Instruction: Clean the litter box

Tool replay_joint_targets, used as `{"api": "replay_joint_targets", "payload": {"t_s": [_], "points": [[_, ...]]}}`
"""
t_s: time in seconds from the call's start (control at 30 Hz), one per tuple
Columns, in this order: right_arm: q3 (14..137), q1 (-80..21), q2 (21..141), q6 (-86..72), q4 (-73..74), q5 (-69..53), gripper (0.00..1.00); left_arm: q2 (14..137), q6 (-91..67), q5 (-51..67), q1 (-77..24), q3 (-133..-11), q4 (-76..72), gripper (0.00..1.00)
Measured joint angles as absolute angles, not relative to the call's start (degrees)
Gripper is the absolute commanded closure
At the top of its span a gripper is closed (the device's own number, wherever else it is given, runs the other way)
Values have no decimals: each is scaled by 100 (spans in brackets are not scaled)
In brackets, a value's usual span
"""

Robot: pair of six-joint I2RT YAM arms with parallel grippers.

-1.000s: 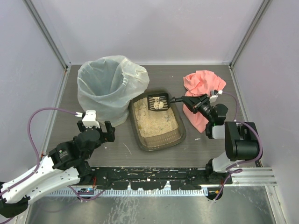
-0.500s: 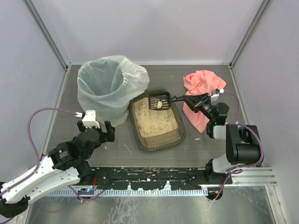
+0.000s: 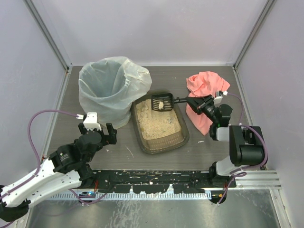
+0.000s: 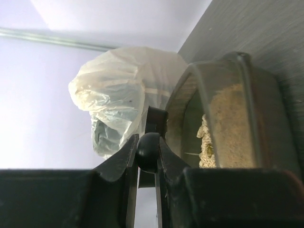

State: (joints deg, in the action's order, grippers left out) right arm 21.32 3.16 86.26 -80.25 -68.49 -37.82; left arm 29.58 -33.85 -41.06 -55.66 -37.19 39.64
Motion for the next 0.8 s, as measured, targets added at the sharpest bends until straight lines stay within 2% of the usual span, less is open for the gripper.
{"api": "replay_joint_targets", "payload": {"t_s": [0.8], "points": [[2283, 322, 8154, -7732, -6178, -3837, 99, 2928, -3385, -4115, -5566, -3638, 3942, 2]]}}
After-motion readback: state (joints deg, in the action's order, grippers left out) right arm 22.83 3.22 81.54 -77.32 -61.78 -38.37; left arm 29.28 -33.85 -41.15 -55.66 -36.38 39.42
